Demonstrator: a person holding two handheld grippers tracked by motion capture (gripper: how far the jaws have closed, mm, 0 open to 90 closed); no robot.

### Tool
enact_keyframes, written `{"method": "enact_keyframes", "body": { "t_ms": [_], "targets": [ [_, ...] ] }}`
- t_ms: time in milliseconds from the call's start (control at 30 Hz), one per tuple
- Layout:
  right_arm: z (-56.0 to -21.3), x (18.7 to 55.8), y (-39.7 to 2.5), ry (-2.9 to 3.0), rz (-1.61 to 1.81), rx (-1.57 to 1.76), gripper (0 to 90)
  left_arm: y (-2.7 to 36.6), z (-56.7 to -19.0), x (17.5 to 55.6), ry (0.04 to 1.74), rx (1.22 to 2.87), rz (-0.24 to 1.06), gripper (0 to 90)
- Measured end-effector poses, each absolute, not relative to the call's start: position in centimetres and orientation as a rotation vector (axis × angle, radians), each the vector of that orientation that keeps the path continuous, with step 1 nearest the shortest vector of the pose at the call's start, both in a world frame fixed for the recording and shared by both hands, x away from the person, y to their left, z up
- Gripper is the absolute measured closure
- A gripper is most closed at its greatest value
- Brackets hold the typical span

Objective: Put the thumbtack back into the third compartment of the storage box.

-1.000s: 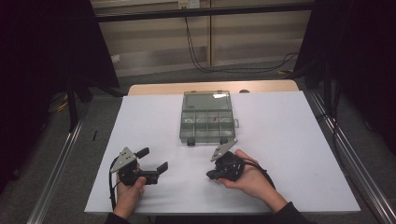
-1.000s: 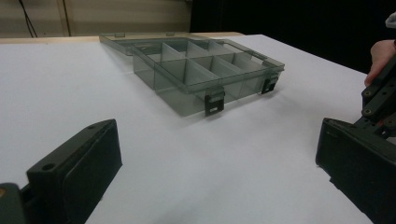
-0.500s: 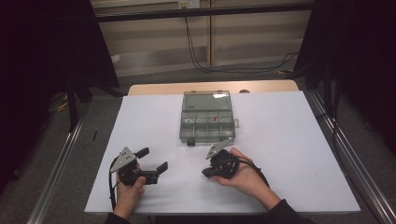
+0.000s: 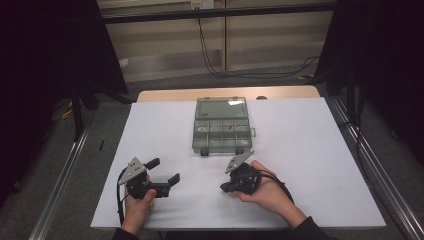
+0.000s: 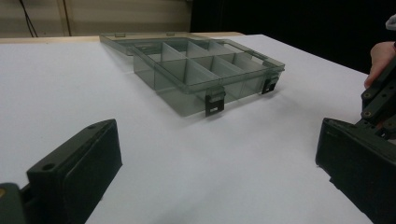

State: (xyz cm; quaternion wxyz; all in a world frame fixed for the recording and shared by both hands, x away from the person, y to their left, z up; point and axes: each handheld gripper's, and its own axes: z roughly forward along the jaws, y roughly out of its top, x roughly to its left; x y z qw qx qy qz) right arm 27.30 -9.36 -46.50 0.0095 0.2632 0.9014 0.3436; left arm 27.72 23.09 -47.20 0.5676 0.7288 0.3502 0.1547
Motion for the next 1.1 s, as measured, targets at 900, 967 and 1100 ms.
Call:
{"method": "enact_keyframes", "body": {
  "t_ms": [900,967,1100],
  "targets": [
    [-46.3,29.9,-9.1,2.788,1.144,0.753,72.9,23.1,-47.2,27.7,0.820,1.710,0.361,0.1],
    [-46.4,29.9,-9.2,2.791,1.156,0.727,70.5,23.1,-47.2,27.7,0.821,1.710,0.361,0.1],
    [-46.6,29.8,-9.2,2.802,1.144,0.682,67.3,23.1,-47.2,27.7,0.820,1.712,0.362,0.1]
  ]
}}
